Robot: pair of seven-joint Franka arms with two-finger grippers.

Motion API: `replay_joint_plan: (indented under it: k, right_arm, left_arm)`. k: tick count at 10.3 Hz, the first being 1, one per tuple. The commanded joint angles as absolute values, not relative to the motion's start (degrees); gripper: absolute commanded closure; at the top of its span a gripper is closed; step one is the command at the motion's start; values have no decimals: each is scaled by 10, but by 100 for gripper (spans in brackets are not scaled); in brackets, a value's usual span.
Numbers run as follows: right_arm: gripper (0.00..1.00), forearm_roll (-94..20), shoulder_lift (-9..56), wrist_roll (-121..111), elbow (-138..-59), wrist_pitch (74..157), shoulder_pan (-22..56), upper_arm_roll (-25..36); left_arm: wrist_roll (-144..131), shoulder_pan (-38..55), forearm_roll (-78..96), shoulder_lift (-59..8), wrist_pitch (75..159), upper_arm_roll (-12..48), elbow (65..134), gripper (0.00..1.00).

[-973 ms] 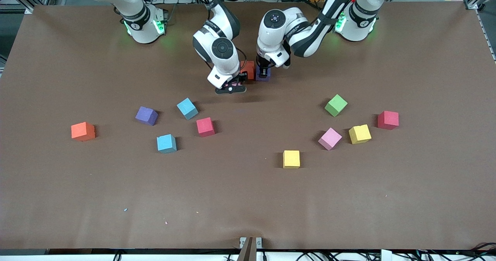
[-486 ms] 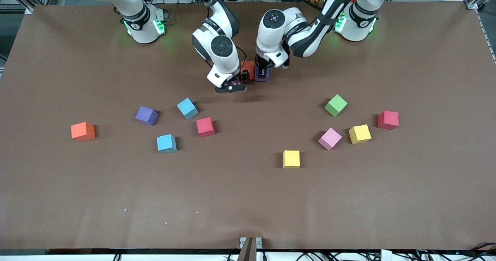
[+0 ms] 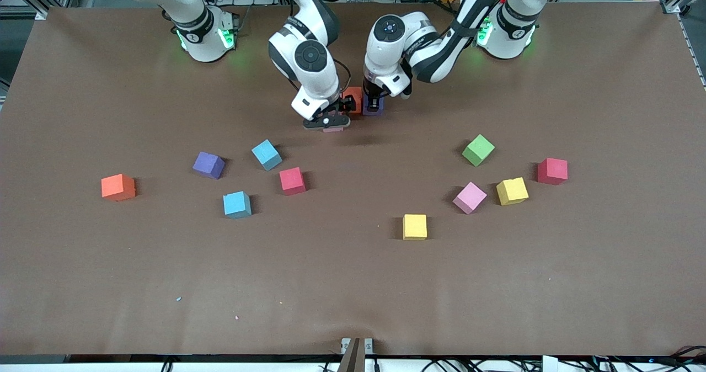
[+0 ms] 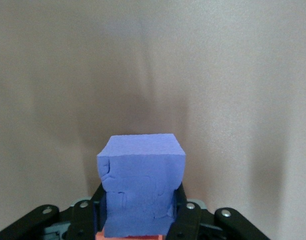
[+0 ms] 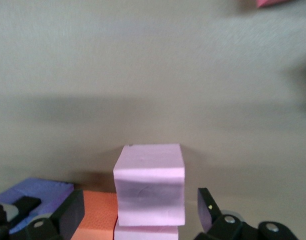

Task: Arrange 11 blocks into digit 3
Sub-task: 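Open the left gripper off blue while the right gripper reaches cyan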

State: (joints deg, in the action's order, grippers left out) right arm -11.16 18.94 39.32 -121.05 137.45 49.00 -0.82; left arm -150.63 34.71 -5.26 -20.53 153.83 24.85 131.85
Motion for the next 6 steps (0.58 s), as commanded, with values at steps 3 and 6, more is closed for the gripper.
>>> replay_joint_plan:
  k: [3,6]
  right_arm:
    - [0,-104,164,308,-1222,1359,414,-10]
    - [0,-102,161,216,-1230,1353,364,-10]
  left_arm:
    - [-1536,358,-66,-212,1539,246,1313,100]
    - [-1535,354,-66,-218,1539,246,1312,93]
